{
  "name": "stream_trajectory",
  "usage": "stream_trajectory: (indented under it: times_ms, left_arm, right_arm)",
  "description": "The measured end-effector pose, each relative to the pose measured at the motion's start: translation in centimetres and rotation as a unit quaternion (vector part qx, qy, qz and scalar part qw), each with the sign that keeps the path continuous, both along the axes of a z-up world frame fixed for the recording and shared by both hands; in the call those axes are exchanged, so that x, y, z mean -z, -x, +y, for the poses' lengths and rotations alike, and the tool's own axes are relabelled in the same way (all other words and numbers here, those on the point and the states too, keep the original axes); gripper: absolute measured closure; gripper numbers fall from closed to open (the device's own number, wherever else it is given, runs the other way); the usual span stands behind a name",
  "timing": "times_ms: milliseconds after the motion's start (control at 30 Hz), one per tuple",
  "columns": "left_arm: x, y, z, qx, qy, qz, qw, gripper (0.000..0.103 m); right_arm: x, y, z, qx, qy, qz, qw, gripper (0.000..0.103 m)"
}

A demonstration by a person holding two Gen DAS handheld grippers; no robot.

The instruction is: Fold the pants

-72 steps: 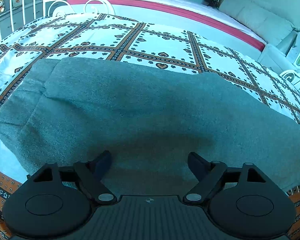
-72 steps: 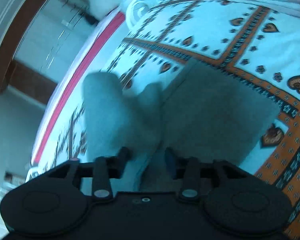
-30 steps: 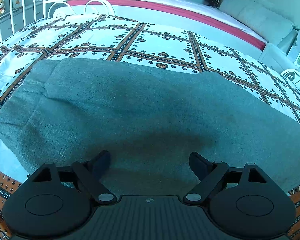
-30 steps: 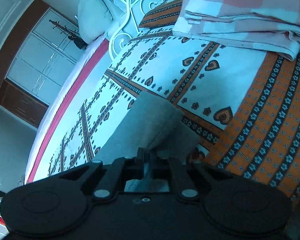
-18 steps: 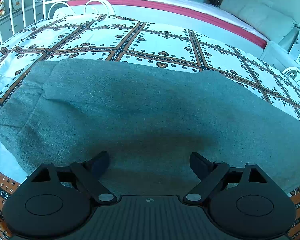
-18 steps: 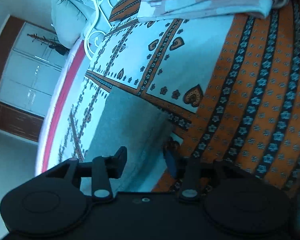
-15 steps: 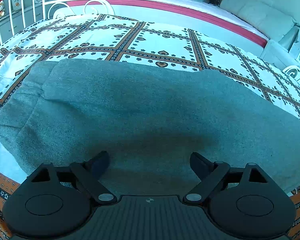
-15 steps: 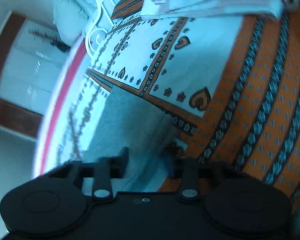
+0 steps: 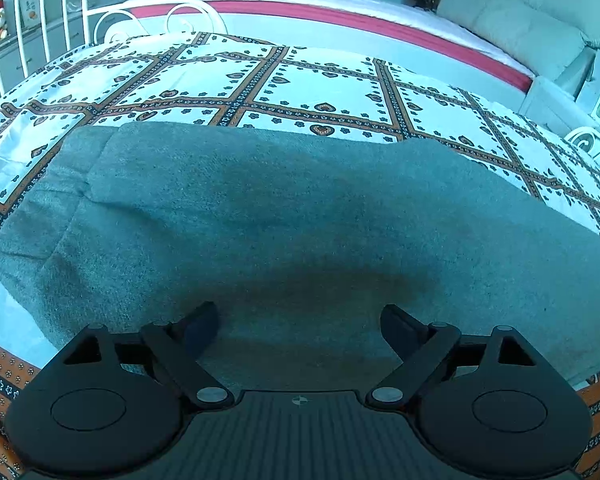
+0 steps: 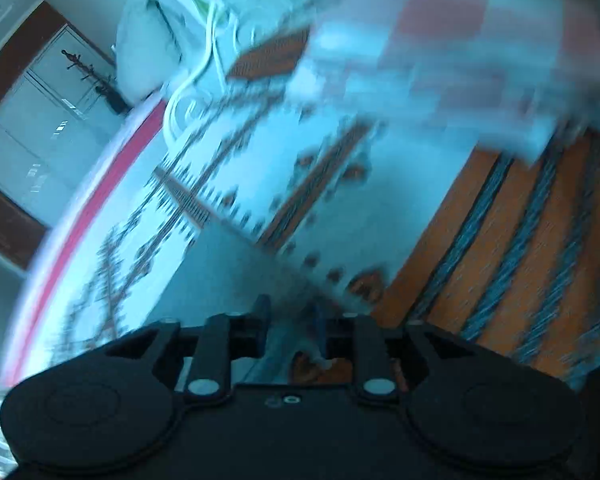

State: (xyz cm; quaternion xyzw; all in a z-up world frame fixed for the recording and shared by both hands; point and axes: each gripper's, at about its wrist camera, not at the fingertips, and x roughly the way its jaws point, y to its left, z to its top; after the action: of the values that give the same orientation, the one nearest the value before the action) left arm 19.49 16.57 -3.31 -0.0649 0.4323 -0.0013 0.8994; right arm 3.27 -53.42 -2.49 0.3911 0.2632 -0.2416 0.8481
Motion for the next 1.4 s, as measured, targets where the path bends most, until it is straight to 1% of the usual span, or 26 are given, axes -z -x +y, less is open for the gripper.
stream_trajectory:
  times_ms: [33,100,167,233,300,367,433,467,533,600,667,700,733,767,800,833,867,900,967,1033,1100,1167,1233,1267,1333,1400]
  left_arm:
    - [-0.1,0.0,0.0,-0.002,0.002,-0.001,1.0,0.015]
    - [0.0,-0.1,-0.1,-0.004,0.003,-0.001,1.0,0.015]
    - [0.1,-0.3,-0.3,-0.001,-0.001,0.002,1.0,0.015]
    - [0.1,-0.3,-0.4,0.0,-0.004,0.003,1.0,0.014]
    - [0.1,-0.3,-0.5,0.001,-0.004,0.003,1.0,0.014]
    - [0.1,-0.3,-0.5,0.001,-0.005,0.003,1.0,0.014]
    - [0.1,-0.3,-0.6,0.002,-0.007,0.004,1.0,0.013]
    - [0.1,-0.3,-0.6,0.003,-0.008,0.004,1.0,0.013]
    - [0.1,-0.2,-0.6,0.003,-0.008,0.004,1.0,0.013]
    - [0.1,-0.2,-0.6,0.002,-0.006,0.003,1.0,0.013]
    - [0.1,-0.2,-0.6,0.003,-0.006,0.003,1.0,0.013]
    - [0.1,-0.2,-0.5,0.003,-0.007,0.003,1.0,0.013]
    - [0.1,-0.3,-0.5,0.001,-0.006,0.003,1.0,0.012]
    - [0.1,-0.3,-0.4,-0.001,-0.005,0.003,1.0,0.012]
    - [0.0,-0.2,-0.4,-0.004,-0.003,0.001,1.0,0.012]
    - [0.0,-0.2,-0.2,-0.008,-0.002,0.0,1.0,0.012]
    - [0.0,-0.1,-0.1,-0.011,-0.001,-0.001,0.9999,0.013]
    - [0.0,-0.1,0.1,-0.012,0.001,-0.001,0.9999,0.012]
    - [0.0,-0.1,0.1,-0.012,-0.001,-0.001,0.9999,0.013]
    - [-0.1,-0.1,0.1,-0.013,-0.008,-0.005,0.9999,0.012]
    - [-0.9,0.2,-0.3,-0.004,-0.006,-0.029,0.9995,0.013]
    - [-1.6,0.2,-0.9,0.012,0.0,-0.053,0.9985,0.013]
    - [-2.1,0.1,-2.1,0.033,-0.003,-0.073,0.9968,0.013]
    - [-2.1,-0.2,-2.7,0.044,-0.007,-0.075,0.9962,0.013]
    - [-1.8,-0.9,-3.7,0.058,-0.018,-0.062,0.9962,0.012]
    - [-0.9,-2.0,-4.3,0.066,-0.04,-0.036,0.9964,0.012]
  right_arm:
    - [-0.6,0.5,0.0,-0.004,0.005,-0.017,1.0,0.092]
    - [-0.9,1.0,-0.2,-0.018,-0.015,-0.044,0.999,0.092]
    - [-0.4,0.8,-0.1,-0.03,-0.033,-0.034,0.998,0.092]
    - [0.6,0.8,-0.2,-0.026,-0.059,-0.025,0.998,0.092]
    - [1.3,0.4,0.1,-0.026,-0.093,-0.027,0.995,0.091]
    - [1.9,-0.2,0.2,-0.027,-0.107,-0.023,0.994,0.089]
    - [1.7,-0.3,0.4,-0.025,-0.096,-0.026,0.995,0.1]
    - [1.5,-0.4,0.6,-0.03,-0.085,-0.032,0.995,0.103]
    - [0.1,-0.1,1.3,-0.042,-0.054,-0.064,0.996,0.103]
    - [-1.7,0.6,2.1,-0.061,-0.017,-0.108,0.992,0.103]
    - [-2.8,1.0,2.7,-0.08,0.001,-0.151,0.985,0.103]
    - [-2.6,0.9,2.5,-0.083,0.0,-0.156,0.984,0.103]
    - [-1.8,0.2,2.1,-0.077,-0.013,-0.124,0.989,0.103]
    - [-0.3,-0.7,1.2,-0.067,-0.041,-0.065,0.995,0.103]
    - [1.5,-1.2,0.3,-0.045,-0.074,-0.003,0.996,0.103]
    - [2.8,-0.8,-0.4,-0.028,-0.108,0.001,0.994,0.103]
    - [2.9,-0.3,-0.6,-0.02,-0.124,-0.024,0.992,0.103]
    - [2.2,-0.5,-0.4,-0.03,-0.105,-0.024,0.994,0.103]
    - [1.3,-0.9,0.1,-0.046,-0.074,-0.012,0.996,0.097]
    - [0.3,-0.3,0.7,-0.034,-0.044,-0.025,0.998,0.095]
    - [-0.7,-0.1,1.5,-0.051,-0.031,-0.048,0.997,0.094]
    - [-1.7,-0.8,3.0,-0.089,0.0,-0.049,0.995,0.093]
    - [-2.1,-2.3,4.8,-0.141,0.019,-0.045,0.989,0.091]
    - [-2.2,-3.0,5.9,-0.167,0.032,-0.036,0.985,0.089]
    - [-1.7,-5.0,8.4,-0.222,0.054,-0.007,0.973,0.087]
    - [-0.7,-7.5,11.0,-0.273,0.067,0.033,0.959,0.087]
